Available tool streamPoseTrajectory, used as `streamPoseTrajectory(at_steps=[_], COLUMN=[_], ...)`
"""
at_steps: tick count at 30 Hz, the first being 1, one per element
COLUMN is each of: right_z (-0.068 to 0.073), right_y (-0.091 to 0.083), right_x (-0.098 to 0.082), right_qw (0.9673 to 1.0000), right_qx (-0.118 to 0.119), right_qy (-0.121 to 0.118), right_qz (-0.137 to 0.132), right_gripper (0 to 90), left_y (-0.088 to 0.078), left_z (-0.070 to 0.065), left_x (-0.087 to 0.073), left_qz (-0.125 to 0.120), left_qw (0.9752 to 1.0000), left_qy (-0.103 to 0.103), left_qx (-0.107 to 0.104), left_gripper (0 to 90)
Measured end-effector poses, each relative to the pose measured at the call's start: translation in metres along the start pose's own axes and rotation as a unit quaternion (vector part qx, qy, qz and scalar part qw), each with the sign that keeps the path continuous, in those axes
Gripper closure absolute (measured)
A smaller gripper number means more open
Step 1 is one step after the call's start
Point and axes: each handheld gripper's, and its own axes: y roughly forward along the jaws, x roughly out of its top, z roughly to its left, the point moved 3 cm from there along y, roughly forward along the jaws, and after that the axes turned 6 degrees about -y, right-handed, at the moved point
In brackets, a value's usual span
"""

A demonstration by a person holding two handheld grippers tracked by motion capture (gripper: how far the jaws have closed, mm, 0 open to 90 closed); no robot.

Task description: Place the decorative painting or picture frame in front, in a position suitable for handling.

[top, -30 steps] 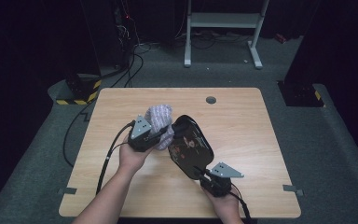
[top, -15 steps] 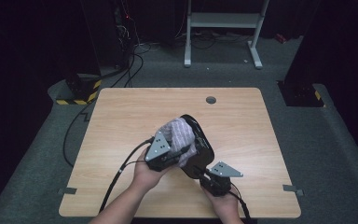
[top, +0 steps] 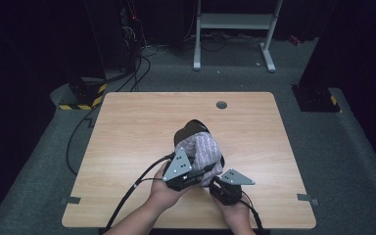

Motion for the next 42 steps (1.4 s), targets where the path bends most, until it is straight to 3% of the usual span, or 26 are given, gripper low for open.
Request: streamPoseTrajectory(at_steps=[2, 10, 12, 15, 18, 22, 24, 27, 31, 37, 42], right_z=[0.0, 0.0, 0.0, 0.0, 0.0, 0.0, 0.0, 0.0, 0.0, 0.0, 0.0], right_y=[0.0, 0.001, 0.001, 0.001, 0.001, 0.001, 0.001, 0.001, 0.001, 0.001, 0.001], right_x=[0.0, 0.001, 0.001, 0.001, 0.001, 0.001, 0.001, 0.0, 0.0, 0.0, 0.0], right_qw=[1.0, 1.0, 1.0, 1.0, 1.0, 1.0, 1.0, 1.0, 1.0, 1.0, 1.0], right_qx=[0.001, 0.002, 0.003, 0.003, 0.002, 0.001, 0.001, 0.002, 0.003, 0.003, 0.004], right_qy=[0.0, 0.0, 0.001, 0.001, 0.0, 0.0, -0.001, -0.002, -0.002, -0.003, -0.004], right_qz=[0.0, -0.001, -0.002, -0.003, -0.003, -0.003, -0.003, -0.003, -0.001, -0.001, -0.001], right_gripper=[80.2, 80.1, 80.0, 80.0, 79.9, 80.0, 80.0, 80.1, 80.1, 80.1, 80.1], left_y=[0.0, -0.009, -0.012, -0.016, -0.019, -0.022, -0.022, -0.023, -0.02, -0.015, -0.012], left_z=[0.002, 0.048, 0.062, 0.086, 0.104, 0.122, 0.125, 0.122, 0.103, 0.061, 0.032], left_x=[0.001, 0.003, 0.0, -0.01, -0.02, -0.032, -0.034, -0.034, -0.029, -0.015, -0.001], left_qz=[-0.001, 0.001, 0.01, 0.025, 0.037, 0.049, 0.05, 0.047, 0.04, 0.02, 0.0], left_qw=[1.0, 0.9978, 0.9963, 0.9932, 0.9907, 0.9863, 0.9859, 0.9868, 0.9906, 0.9968, 0.9989], left_qy=[0.004, 0.004, 0.005, -0.013, -0.027, -0.037, -0.043, -0.042, -0.03, -0.001, 0.016], left_qx=[0.004, 0.065, 0.086, 0.113, 0.128, 0.153, 0.154, 0.149, 0.127, 0.078, 0.044], left_gripper=[70.2, 70.4, 70.3, 70.3, 70.3, 70.2, 70.2, 70.2, 70.2, 70.1, 70.0])
